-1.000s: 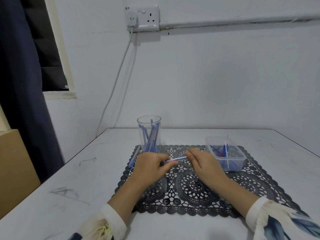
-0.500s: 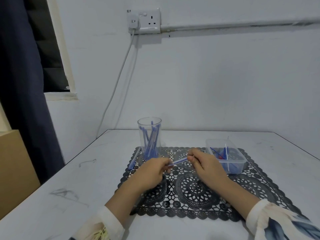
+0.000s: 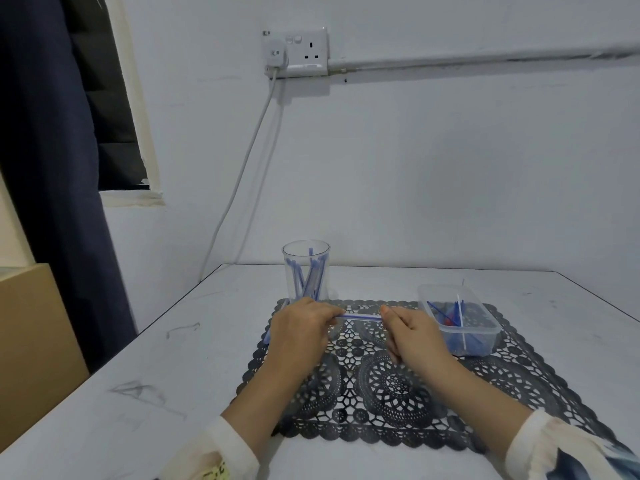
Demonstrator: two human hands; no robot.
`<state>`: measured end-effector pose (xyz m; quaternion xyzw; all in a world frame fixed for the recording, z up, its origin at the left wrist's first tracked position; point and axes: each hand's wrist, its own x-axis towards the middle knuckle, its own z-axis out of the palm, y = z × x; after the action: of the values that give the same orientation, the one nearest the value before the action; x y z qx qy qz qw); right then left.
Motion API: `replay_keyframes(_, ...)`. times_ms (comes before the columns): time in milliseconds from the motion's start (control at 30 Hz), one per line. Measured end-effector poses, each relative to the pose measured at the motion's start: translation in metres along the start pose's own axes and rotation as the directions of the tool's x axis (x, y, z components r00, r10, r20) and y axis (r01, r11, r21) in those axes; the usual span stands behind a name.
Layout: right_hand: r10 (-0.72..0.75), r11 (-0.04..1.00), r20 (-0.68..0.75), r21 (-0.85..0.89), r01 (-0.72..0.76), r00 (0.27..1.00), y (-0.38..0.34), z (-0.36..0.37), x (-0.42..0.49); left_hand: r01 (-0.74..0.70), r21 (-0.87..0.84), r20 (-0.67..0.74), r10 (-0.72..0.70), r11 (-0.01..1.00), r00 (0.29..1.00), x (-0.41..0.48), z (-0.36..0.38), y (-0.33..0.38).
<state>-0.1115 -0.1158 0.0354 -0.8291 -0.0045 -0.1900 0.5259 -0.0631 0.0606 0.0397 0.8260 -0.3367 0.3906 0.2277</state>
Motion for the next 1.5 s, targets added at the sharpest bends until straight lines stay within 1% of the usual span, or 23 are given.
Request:
replay_keyframes(67,-0.011,0.999,-0.023,0.050,0.013,1.000,0.002,0.004,-0.003,-0.002,-0.014,-0.008,0.002,1.000,1.000,0.000,-0.001,-0.006)
replay_keyframes(133,-0.112,0.993,-0.032,0.021,0.113,0.993,0.005,0.010,-0.009,-0.029,-0.006,-0.039,0.029,1.000,0.999,0.001,-0.004,-0.014)
replay_keyframes(167,-0.188,0.982,-0.016,-0.036,0.187,0.982,0.007,0.012,-0.011,-0.047,0.002,-0.068,0.047,0.999,0.997,0.001,-0.006,-0.018)
replay_keyframes(200,-0.256,0.960,0.032,-0.113,0.258,0.966,0.009,0.013,-0.013,-0.064,0.018,-0.108,0.066,0.998,0.992,0.002,-0.008,-0.023)
replay_keyframes(233,-0.291,0.931,0.099,-0.200,0.306,0.952,0.011,0.014,-0.014,-0.080,0.037,-0.150,0.085,0.996,0.985,0.003,-0.010,-0.028)
replay_keyframes(267,-0.297,0.899,0.169,-0.283,0.335,0.940,0.014,0.015,-0.014,-0.079,0.051,-0.195,0.087,0.996,0.977,0.003,-0.012,-0.032)
replay_keyframes(300,-0.275,0.870,0.232,-0.354,0.344,0.933,0.018,0.017,-0.013,-0.049,0.045,-0.238,0.059,0.998,0.969,0.003,-0.013,-0.036)
replay_keyframes(333,-0.238,0.839,0.282,-0.422,0.343,0.930,0.020,0.018,-0.012,0.004,0.019,-0.280,0.001,1.000,0.960,0.003,-0.014,-0.039)
replay_keyframes(400,-0.166,0.770,0.371,-0.531,0.355,0.914,0.024,0.020,-0.011,0.147,-0.074,-0.332,-0.163,0.986,0.929,0.003,-0.015,-0.043)
replay_keyframes(433,-0.126,0.735,0.404,-0.575,0.359,0.906,0.026,0.021,-0.011,0.229,-0.130,-0.333,-0.259,0.965,0.906,0.003,-0.015,-0.045)
replay_keyframes(500,-0.043,0.679,0.440,-0.645,0.350,0.897,0.029,0.021,-0.010,0.403,-0.256,-0.294,-0.467,0.879,0.834,0.002,-0.015,-0.048)
replay_keyframes(567,0.037,0.653,0.464,-0.682,0.330,0.885,0.031,0.020,-0.008,0.562,-0.312,-0.223,-0.633,0.767,0.741,0.001,-0.012,-0.052)
replay_keyframes(633,0.074,0.637,0.488,-0.695,0.335,0.870,0.031,0.020,-0.008,0.660,-0.267,-0.160,-0.708,0.702,0.688,-0.003,-0.008,-0.057)
replay_keyframes(767,0.085,0.632,0.497,-0.697,0.339,0.864,0.029,0.021,-0.008,0.751,-0.199,-0.072,-0.773,0.630,0.630,-0.007,-0.002,-0.063)
replay_keyframes(1000,0.087,0.625,0.499,-0.701,0.343,0.862,0.030,0.021,-0.007,0.799,-0.108,0.086,-0.795,0.592,0.601,-0.012,0.010,-0.070)
replay_keyframes(1033,0.087,0.625,0.499,-0.701,0.343,0.862,0.029,0.021,-0.007,0.802,-0.074,0.099,-0.796,0.593,0.598,-0.013,0.012,-0.069)
replay_keyframes(1133,0.090,0.627,0.504,-0.699,0.345,0.859,0.028,0.021,-0.007,0.789,0.113,0.101,-0.796,0.605,0.596,-0.013,0.015,-0.066)
replay_keyframes(1200,0.090,0.629,0.506,-0.697,0.345,0.858,0.028,0.020,-0.007,0.770,0.179,0.099,-0.790,0.613,0.606,-0.013,0.016,-0.065)
replay_keyframes(1267,0.090,0.629,0.508,-0.696,0.347,0.857,0.028,0.020,-0.007,0.756,0.203,0.113,-0.782,0.623,0.614,-0.014,0.017,-0.065)
replay_keyframes(1400,0.089,0.624,0.506,-0.700,0.348,0.858,0.030,0.021,-0.007,0.751,0.181,0.126,-0.772,0.635,0.623,-0.014,0.021,-0.071)
replay_keyframes(1500,0.090,0.623,0.506,-0.701,0.347,0.858,0.030,0.021,-0.006,0.746,0.248,0.152,-0.786,0.618,0.600,-0.014,0.019,-0.074)
